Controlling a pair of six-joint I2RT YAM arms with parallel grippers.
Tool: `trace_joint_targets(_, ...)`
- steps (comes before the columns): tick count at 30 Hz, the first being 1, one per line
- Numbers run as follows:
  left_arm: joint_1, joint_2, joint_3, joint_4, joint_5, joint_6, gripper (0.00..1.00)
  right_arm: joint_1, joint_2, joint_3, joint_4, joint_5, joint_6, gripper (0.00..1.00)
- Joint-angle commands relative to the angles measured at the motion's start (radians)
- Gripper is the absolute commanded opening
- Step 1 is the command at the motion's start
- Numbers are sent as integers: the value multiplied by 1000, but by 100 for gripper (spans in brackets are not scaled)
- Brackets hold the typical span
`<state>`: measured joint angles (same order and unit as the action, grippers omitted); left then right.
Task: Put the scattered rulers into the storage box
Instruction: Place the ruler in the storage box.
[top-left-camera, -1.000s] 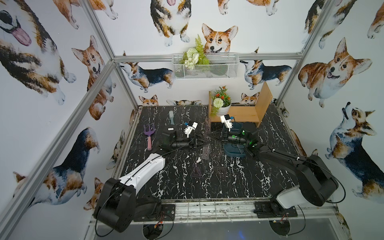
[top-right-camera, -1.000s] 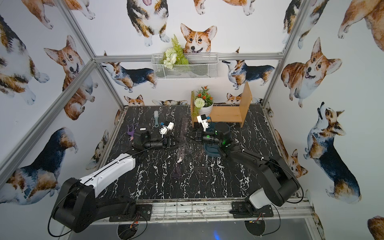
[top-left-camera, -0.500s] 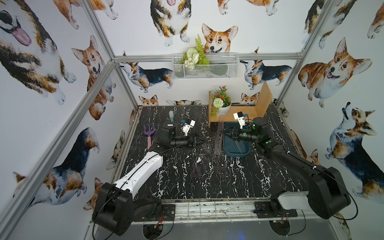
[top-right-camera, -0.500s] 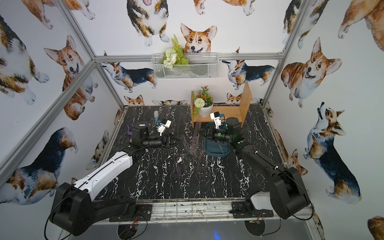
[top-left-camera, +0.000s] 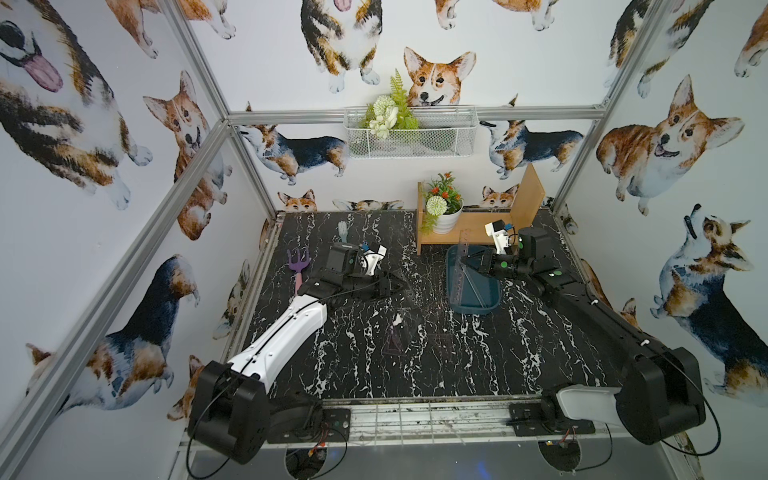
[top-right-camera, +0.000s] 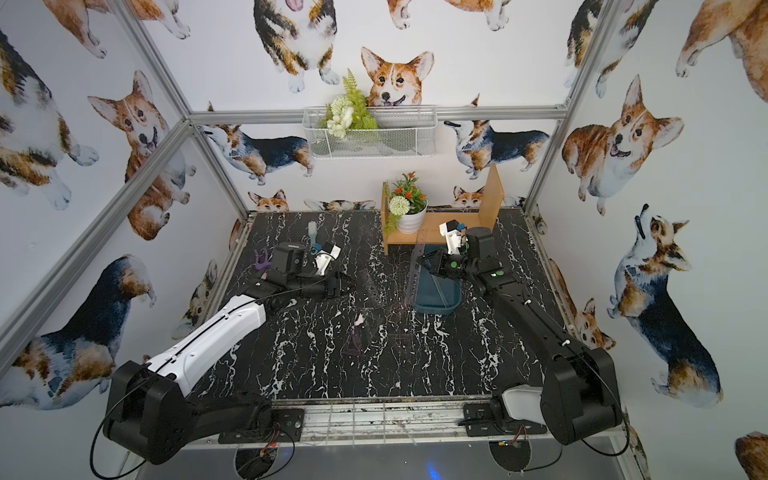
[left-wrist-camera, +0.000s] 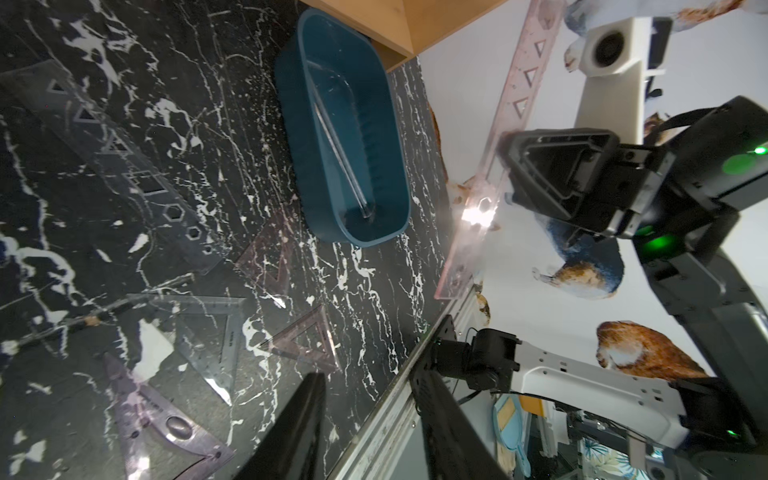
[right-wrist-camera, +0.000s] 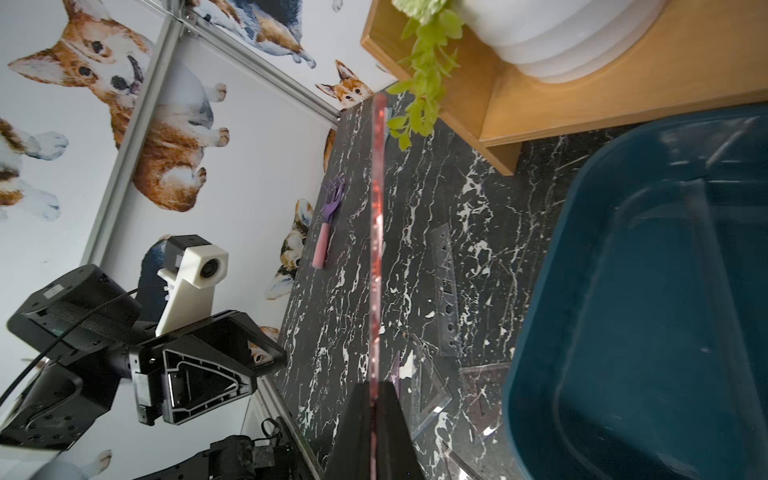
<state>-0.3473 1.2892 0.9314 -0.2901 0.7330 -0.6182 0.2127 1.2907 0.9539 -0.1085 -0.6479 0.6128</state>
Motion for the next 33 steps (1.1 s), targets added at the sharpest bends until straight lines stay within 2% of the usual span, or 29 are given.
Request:
trace_joint_targets(1, 2, 7, 13, -71, -73, 64, 43, -11, 10, 21, -89, 61, -88, 0)
trace_joint_targets(9, -6, 22, 15, -83, -93, 82, 42, -29, 55, 73, -183, 201, -193, 0)
trace_joint_targets(18, -10, 42, 13, -72, -101, 80, 40, -30, 123, 105, -207, 326, -262, 0)
trace_joint_targets(33, -21, 59, 6, -58, -95, 78, 39, -30, 291, 187, -192, 364, -351, 0)
